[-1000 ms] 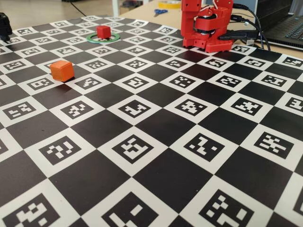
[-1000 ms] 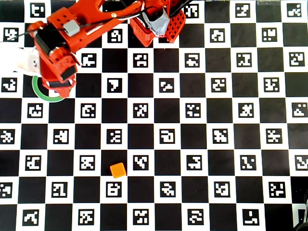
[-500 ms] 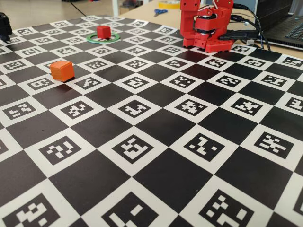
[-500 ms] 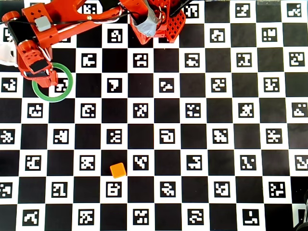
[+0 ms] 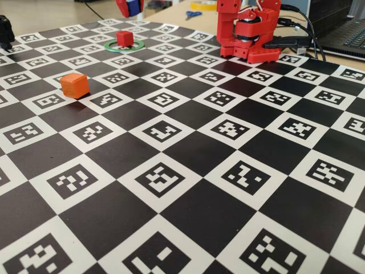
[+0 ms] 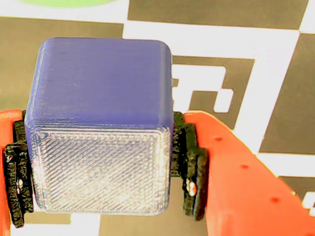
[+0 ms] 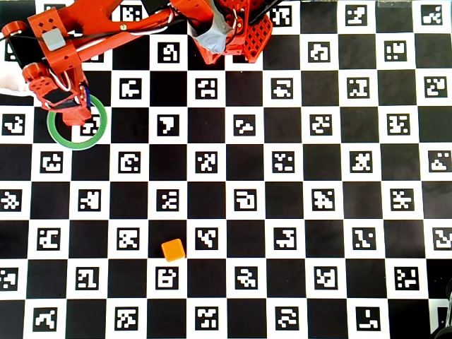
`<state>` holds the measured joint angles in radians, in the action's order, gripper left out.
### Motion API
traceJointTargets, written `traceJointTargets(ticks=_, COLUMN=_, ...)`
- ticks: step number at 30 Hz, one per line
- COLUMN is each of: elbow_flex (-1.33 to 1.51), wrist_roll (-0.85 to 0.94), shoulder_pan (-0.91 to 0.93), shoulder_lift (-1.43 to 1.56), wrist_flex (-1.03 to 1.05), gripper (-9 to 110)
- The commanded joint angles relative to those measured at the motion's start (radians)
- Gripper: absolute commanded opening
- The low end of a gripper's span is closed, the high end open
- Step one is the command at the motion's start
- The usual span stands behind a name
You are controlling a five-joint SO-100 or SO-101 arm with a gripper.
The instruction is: Grab the red cube then put it in the green circle then put the blue cube on top and finally the orange cube on top
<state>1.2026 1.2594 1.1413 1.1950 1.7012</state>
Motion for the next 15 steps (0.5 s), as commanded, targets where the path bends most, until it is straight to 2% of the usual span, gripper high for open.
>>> traceJointTargets(ticks=1, elbow_flex=-0.006, wrist_roll=-0.003, shoulder_pan=0.0, shoulder_lift=0.067, wrist_flex=-0.046, gripper=10)
traceJointTargets(ticks=15, elbow_flex=0.06, wrist_roll=-0.031, shoulder_pan=0.002, shoulder_lift=0.048, wrist_flex=-0.173, gripper=10)
